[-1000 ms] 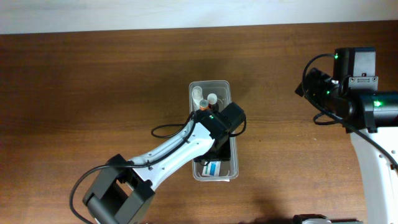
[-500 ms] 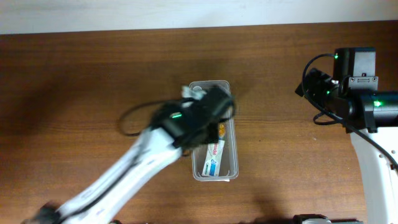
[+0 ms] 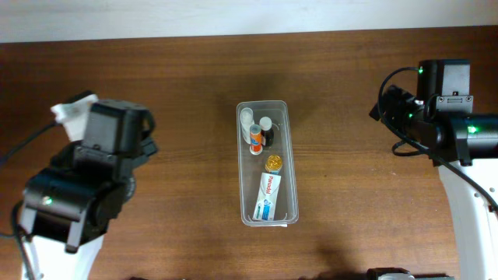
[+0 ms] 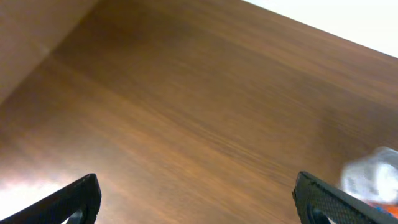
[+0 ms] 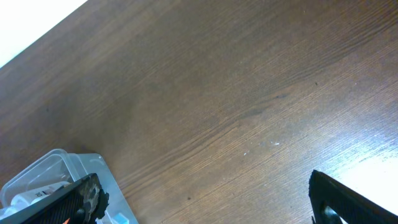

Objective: Pack container

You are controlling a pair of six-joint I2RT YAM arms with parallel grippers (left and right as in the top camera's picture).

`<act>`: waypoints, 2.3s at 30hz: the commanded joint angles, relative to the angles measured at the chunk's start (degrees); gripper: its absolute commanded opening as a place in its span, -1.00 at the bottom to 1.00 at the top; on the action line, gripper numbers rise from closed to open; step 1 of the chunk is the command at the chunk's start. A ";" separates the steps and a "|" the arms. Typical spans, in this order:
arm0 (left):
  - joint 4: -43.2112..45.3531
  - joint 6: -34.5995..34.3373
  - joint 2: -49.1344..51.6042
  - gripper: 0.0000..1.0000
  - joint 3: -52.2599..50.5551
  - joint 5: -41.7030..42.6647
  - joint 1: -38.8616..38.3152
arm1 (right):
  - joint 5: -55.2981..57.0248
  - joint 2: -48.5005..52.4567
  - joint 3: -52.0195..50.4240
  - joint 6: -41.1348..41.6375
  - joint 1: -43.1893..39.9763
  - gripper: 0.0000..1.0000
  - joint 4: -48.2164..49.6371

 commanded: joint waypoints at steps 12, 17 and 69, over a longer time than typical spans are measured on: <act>-0.28 2.58 -0.07 0.99 0.15 1.01 2.54 | -0.13 0.11 0.61 0.02 -0.39 0.97 -0.04; -0.28 2.58 -0.02 0.99 0.15 1.01 2.54 | -0.13 0.09 0.61 0.02 -0.39 0.96 -0.04; -0.28 2.58 -0.02 0.99 0.13 1.01 2.54 | 6.97 -76.63 -73.13 -12.92 -0.39 0.96 25.33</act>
